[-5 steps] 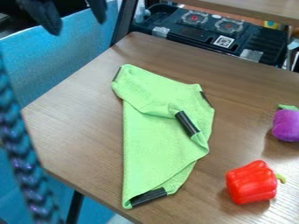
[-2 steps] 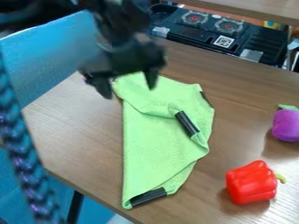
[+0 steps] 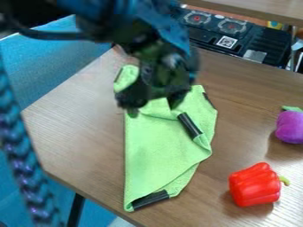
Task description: Unfold the cloth from right to left
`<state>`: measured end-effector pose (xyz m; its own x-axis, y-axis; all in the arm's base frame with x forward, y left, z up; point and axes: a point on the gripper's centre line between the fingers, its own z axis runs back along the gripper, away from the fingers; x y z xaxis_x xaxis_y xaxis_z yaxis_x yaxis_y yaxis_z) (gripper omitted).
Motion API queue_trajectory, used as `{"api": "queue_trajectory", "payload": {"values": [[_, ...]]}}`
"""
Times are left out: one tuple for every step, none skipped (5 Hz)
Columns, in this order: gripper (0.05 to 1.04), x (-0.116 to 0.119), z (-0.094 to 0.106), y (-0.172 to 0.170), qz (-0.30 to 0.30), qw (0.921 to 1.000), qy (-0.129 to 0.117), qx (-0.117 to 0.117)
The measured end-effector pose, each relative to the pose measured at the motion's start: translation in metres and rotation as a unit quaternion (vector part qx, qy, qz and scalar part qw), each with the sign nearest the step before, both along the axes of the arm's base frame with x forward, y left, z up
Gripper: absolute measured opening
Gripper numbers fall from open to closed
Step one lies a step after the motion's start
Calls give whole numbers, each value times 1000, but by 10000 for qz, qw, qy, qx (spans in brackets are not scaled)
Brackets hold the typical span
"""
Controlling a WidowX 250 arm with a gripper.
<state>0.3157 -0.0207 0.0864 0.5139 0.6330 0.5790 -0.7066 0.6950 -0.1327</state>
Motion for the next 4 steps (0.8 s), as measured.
{"api": "queue_trajectory", "payload": {"values": [[1000, 15, -15, -10, 56, 9998, -64, -161], [1000, 30, -27, -18, 15, 9993, -92, -354], [1000, 45, -31, -21, 32, 9992, -155, -369], [1000, 54, -38, -22, 190, 9991, -112, -354]]}}
